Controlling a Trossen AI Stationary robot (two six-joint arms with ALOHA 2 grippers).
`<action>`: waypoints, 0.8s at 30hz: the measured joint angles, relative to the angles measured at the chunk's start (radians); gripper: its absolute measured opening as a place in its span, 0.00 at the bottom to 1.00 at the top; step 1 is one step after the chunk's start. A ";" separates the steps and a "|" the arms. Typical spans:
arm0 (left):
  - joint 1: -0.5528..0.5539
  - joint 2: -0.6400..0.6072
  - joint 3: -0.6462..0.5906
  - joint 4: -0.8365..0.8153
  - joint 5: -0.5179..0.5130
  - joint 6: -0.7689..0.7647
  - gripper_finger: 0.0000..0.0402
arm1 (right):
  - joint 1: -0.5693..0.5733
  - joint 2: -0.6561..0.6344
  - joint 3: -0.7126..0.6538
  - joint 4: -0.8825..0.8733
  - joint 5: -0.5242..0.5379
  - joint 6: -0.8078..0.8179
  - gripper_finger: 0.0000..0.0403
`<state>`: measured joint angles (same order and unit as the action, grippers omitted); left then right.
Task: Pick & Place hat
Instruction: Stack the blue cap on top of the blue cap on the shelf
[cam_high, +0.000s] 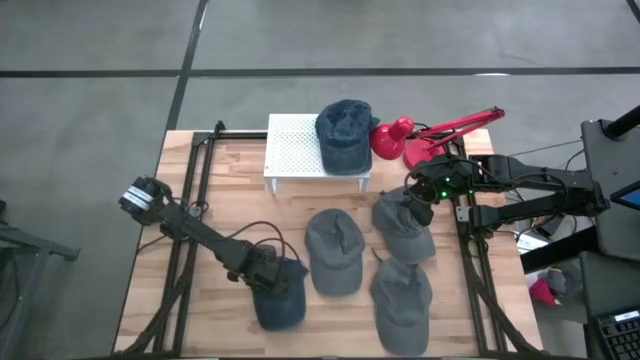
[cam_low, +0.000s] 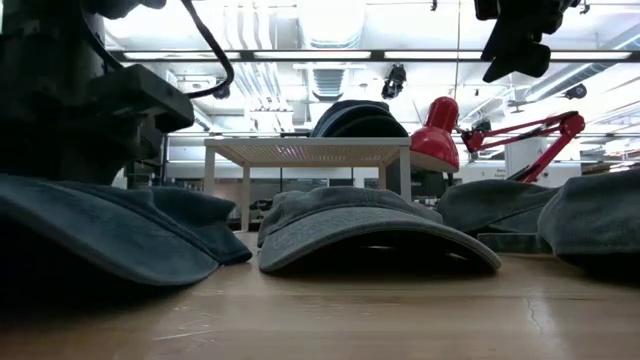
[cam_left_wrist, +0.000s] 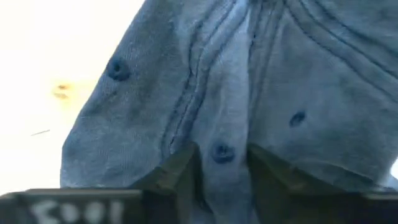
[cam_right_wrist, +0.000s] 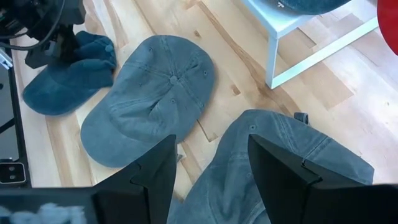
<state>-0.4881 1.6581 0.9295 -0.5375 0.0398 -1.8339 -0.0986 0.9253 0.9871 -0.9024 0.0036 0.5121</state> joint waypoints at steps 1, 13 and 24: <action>0.000 0.000 0.000 0.000 -0.006 0.006 0.29 | 0.000 0.000 0.000 0.000 0.000 0.000 0.47; 0.000 -0.106 0.019 -0.051 -0.049 0.096 0.01 | 0.000 0.000 0.000 0.002 -0.002 0.002 0.47; 0.000 -0.275 0.197 -0.157 -0.299 0.244 0.00 | 0.000 0.015 0.000 0.071 -0.057 0.000 0.44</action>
<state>-0.4885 1.3834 1.1266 -0.6950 -0.2588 -1.5903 -0.0986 0.9400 0.9871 -0.8314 -0.0536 0.5122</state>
